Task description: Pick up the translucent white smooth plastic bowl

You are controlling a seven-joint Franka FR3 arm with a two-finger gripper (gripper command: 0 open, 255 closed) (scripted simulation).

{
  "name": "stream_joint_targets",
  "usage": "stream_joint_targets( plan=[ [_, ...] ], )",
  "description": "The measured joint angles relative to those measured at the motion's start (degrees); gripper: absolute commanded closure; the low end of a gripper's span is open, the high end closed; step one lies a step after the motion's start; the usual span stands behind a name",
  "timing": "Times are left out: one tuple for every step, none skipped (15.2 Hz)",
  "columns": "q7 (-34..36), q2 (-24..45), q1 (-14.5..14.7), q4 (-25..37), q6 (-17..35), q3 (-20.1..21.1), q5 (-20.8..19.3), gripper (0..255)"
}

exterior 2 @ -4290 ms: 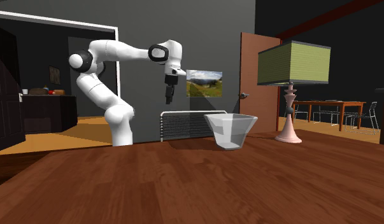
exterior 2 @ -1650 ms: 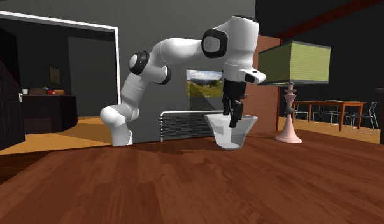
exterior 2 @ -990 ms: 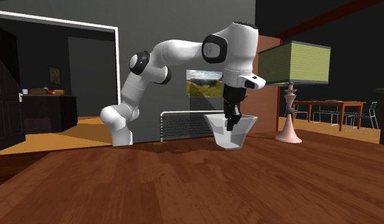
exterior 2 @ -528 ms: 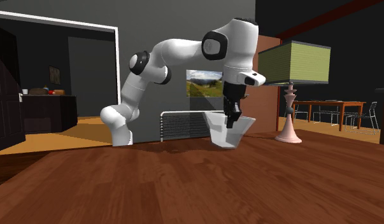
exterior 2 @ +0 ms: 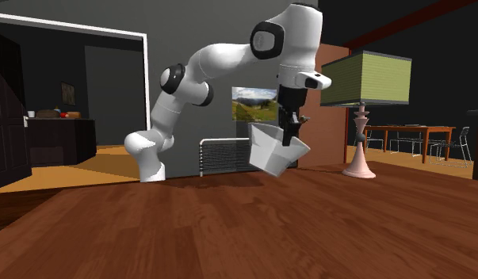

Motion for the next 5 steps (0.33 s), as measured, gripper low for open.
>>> stream_joint_targets(
  plan=[
    [0.22,0.08,-0.19,0.72,-0.59,0.04,0.09,255],
    [0.59,0.49,-0.68,2.34,-1.69,0.15,0.34,255],
    [0.86,1.0,-1.26,3.99,-2.75,0.27,0.62,255],
    [1.19,1.24,-1.63,5.22,-3.65,0.35,0.81,255],
    [1.39,1.44,-1.88,6.03,-4.19,0.42,0.95,255]
  ],
)
